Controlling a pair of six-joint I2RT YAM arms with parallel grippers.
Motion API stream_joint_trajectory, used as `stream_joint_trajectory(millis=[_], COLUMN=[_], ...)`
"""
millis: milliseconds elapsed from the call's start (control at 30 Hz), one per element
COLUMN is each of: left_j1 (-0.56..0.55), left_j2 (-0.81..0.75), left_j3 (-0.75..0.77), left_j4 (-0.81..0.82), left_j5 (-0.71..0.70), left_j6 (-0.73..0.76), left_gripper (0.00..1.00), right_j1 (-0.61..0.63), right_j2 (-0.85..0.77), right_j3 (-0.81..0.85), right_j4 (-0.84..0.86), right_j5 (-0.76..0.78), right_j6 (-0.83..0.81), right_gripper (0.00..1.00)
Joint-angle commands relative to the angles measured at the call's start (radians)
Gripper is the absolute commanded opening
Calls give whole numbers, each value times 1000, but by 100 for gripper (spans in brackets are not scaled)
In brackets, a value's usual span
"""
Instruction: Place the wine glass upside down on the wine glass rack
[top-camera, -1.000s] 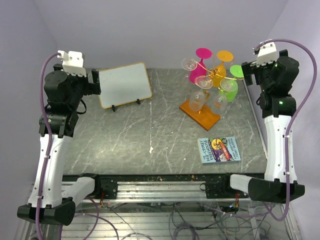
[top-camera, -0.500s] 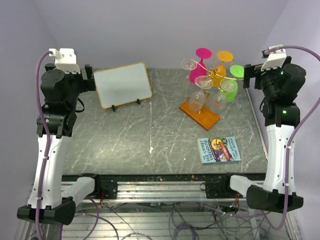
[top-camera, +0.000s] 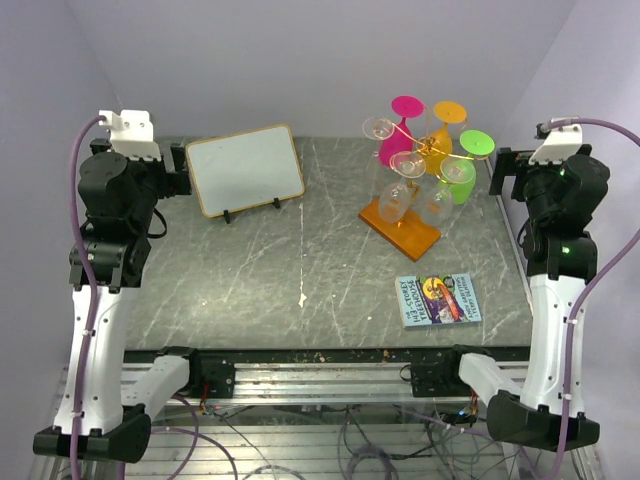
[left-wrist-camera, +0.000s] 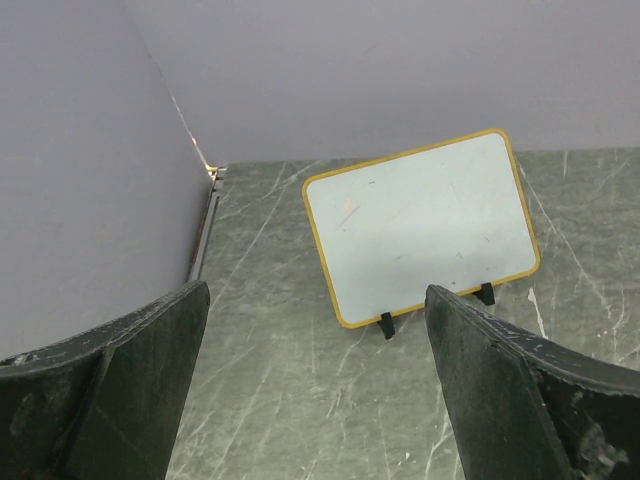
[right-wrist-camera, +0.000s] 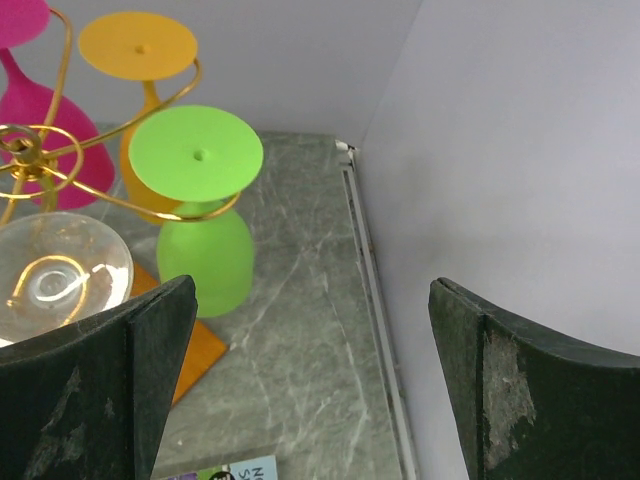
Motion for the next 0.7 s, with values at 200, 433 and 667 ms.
stream_joint_trajectory(millis=[200,433,667], left_j1=[11,11,11], left_j2=[-68,-145,-166], left_j3=[29,-2,-23], left_j4=[-43,-61,-57], left_j5=[-56,-54,-54], left_j6=[42,76,71], left_gripper=[100,100,100], right_j1=[-49,-82,-134], right_j2=[-86,-150,-177], right_j3=[24,-1,-37], right_j4=[-40,-68,-73], right_j5=[56,50,7], right_j6=[3,2,19], right_gripper=[100,100,100])
